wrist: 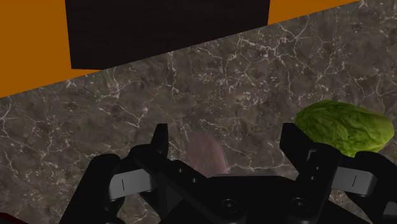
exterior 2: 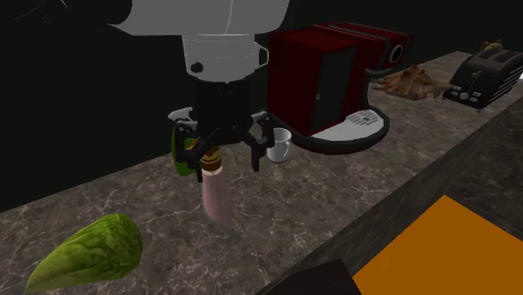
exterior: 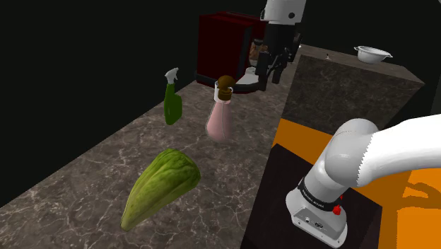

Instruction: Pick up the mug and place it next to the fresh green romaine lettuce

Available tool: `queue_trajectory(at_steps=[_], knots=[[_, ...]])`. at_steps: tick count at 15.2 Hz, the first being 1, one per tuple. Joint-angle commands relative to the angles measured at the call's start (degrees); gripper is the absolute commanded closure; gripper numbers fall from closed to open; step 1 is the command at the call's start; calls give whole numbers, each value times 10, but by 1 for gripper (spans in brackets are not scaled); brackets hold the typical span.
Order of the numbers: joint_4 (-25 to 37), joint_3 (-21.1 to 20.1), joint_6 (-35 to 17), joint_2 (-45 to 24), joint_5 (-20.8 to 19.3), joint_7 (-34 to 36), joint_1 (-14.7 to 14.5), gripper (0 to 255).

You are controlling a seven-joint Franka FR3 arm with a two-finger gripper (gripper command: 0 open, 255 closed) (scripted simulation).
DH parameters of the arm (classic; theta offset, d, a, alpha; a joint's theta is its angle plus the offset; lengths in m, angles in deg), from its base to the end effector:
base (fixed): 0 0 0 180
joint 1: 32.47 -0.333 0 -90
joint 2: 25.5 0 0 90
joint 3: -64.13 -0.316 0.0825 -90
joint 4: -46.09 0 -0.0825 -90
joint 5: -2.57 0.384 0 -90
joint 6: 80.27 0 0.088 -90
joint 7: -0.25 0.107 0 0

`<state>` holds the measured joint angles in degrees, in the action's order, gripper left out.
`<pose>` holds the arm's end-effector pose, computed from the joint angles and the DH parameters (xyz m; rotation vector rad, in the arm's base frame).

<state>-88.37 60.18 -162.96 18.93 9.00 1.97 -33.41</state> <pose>0.2934 0.0445 0.5808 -3.0766 -0.0609 0.2037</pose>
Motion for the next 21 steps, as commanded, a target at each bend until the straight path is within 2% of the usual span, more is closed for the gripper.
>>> queue_trajectory(at_steps=[1,11,21], knots=[[0,0,0,0,0,0,0,0],[11,62,-148,-144,-47,-82,32,0],[97,116,-262,-328,-53,-159,55,0]])
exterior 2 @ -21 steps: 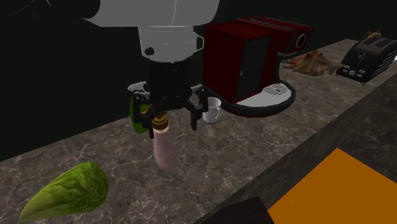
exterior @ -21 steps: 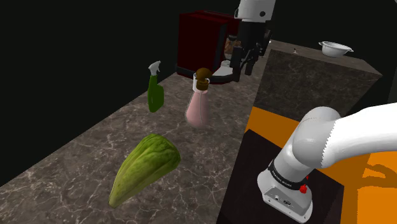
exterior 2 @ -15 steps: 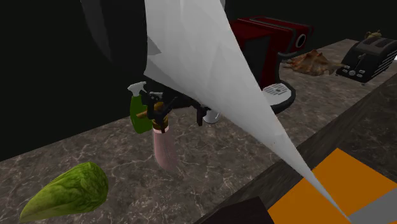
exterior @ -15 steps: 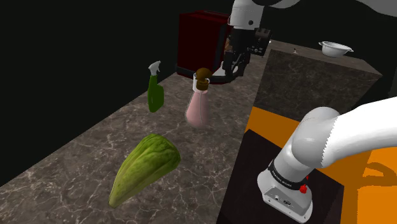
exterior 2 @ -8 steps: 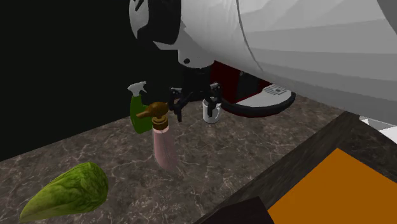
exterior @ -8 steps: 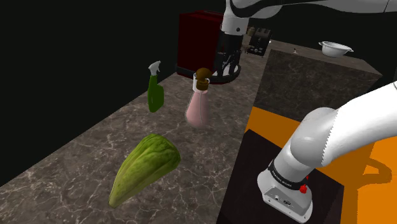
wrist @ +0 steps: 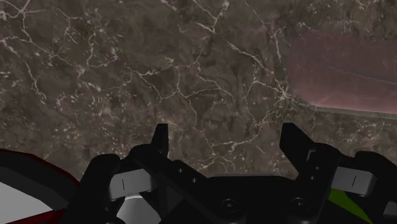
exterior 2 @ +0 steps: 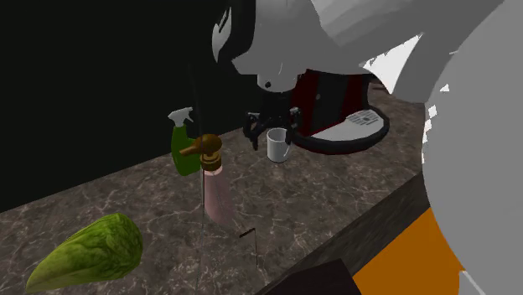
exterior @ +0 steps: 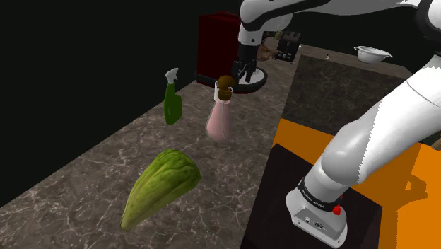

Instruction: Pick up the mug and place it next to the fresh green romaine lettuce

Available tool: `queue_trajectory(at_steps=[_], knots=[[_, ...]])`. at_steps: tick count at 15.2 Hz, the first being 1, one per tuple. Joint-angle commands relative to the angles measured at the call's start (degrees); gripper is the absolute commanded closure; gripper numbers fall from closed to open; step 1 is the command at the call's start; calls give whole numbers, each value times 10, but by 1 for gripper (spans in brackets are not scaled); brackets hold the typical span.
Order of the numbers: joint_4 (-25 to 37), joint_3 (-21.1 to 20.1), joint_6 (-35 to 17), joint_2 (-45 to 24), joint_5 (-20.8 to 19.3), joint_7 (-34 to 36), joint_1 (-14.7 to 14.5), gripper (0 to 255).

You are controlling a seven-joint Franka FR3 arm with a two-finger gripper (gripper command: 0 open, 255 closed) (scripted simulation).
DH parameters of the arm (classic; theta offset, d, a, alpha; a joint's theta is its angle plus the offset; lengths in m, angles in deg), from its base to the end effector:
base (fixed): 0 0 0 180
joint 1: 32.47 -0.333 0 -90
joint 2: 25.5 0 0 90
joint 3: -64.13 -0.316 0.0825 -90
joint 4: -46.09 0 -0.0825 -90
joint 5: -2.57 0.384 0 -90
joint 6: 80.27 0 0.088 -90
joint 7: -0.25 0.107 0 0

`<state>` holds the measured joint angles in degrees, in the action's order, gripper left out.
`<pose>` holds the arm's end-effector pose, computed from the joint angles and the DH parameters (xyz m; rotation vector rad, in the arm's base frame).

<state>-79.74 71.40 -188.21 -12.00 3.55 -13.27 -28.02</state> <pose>0.4627 -0.0973 0.4756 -3.0780 -0.0464 0.1029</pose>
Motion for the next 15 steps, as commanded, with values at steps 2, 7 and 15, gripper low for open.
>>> queue_trajectory(at_steps=[2,7,15], knots=[[36,13,-26,-58,6,-22,6,0],[114,31,-56,-159,25,-62,19,0],[281,42,-67,-329,66,-117,53,0]])
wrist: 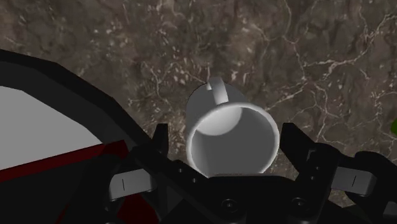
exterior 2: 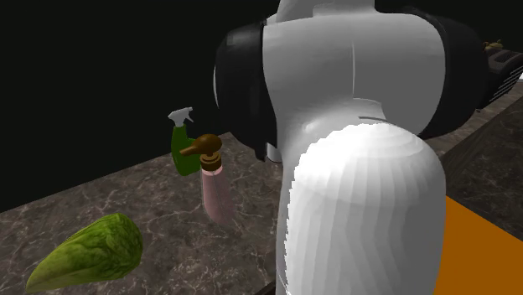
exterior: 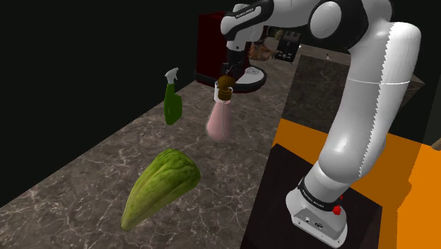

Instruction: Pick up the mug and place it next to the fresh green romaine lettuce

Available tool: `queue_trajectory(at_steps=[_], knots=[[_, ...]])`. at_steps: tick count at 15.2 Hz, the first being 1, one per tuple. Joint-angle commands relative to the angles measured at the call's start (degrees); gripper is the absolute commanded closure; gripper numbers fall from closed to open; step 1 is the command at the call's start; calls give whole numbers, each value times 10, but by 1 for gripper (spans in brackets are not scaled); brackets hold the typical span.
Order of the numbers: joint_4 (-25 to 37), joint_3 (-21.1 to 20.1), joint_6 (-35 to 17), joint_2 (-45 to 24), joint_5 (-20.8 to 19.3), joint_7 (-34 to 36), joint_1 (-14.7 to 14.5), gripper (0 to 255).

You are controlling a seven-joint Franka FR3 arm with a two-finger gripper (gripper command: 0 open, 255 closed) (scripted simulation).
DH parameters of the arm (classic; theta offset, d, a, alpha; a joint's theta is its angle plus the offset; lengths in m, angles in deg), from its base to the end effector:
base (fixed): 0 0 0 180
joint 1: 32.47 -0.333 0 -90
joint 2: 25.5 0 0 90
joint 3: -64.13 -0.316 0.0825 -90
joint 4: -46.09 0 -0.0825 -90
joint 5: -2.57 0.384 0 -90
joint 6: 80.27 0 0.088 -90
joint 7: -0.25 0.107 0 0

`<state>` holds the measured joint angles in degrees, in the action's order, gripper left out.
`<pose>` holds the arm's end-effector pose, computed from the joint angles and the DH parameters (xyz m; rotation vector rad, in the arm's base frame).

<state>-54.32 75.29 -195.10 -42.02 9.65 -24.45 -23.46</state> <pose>0.5993 -0.2027 0.4051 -3.0778 -0.0499 0.0099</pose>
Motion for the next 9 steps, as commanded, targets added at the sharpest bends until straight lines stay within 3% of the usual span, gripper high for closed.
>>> queue_trajectory(at_steps=[1,9], knots=[[52,3,4,-51,11,-11,13,0],[41,-6,-41,-84,17,-17,20,0]])
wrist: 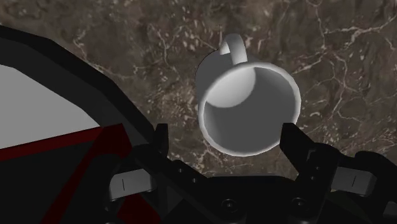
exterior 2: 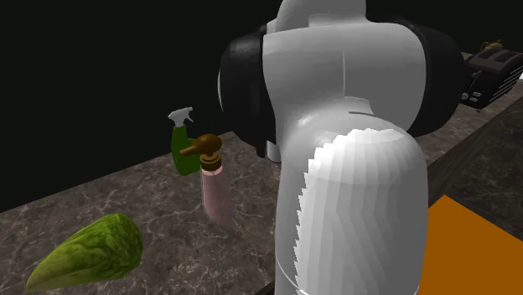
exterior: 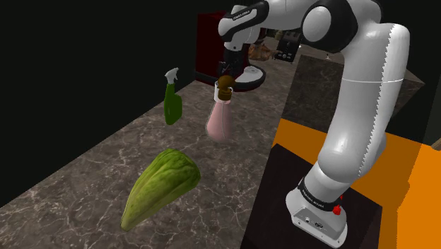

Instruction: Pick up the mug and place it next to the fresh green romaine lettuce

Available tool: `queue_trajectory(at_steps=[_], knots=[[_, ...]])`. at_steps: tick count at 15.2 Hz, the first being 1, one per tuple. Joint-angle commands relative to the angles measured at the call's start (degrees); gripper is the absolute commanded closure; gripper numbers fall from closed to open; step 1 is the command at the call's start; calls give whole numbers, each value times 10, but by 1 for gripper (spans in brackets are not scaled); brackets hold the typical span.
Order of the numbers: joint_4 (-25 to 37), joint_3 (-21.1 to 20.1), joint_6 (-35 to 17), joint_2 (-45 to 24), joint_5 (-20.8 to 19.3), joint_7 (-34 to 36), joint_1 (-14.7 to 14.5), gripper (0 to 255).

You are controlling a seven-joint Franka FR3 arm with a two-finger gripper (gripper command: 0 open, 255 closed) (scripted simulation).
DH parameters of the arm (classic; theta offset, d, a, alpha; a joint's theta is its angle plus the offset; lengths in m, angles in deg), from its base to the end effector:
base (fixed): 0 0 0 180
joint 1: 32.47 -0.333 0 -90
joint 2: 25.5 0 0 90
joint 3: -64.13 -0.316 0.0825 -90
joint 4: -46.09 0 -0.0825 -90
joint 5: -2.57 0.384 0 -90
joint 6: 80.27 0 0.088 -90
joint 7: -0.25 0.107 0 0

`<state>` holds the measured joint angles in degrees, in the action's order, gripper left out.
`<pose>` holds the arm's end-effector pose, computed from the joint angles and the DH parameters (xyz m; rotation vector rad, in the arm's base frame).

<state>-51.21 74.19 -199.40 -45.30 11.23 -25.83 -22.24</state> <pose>0.6213 -0.2102 0.4002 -3.0872 -0.0641 -0.1049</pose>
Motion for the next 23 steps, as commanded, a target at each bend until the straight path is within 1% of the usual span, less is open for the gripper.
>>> queue_trajectory(at_steps=[1,8,9,15,17,18,23], knots=[[8,4,-2,-53,1,-3,9,0],[8,0,-2,-53,0,-2,12,0],[9,0,0,-52,-1,0,11,255],[-13,1,-13,-42,-1,-6,13,255],[-10,2,-12,-45,0,-8,15,255],[8,-1,-2,-52,-1,-2,12,255],[25,0,30,-37,-5,3,13,255]])
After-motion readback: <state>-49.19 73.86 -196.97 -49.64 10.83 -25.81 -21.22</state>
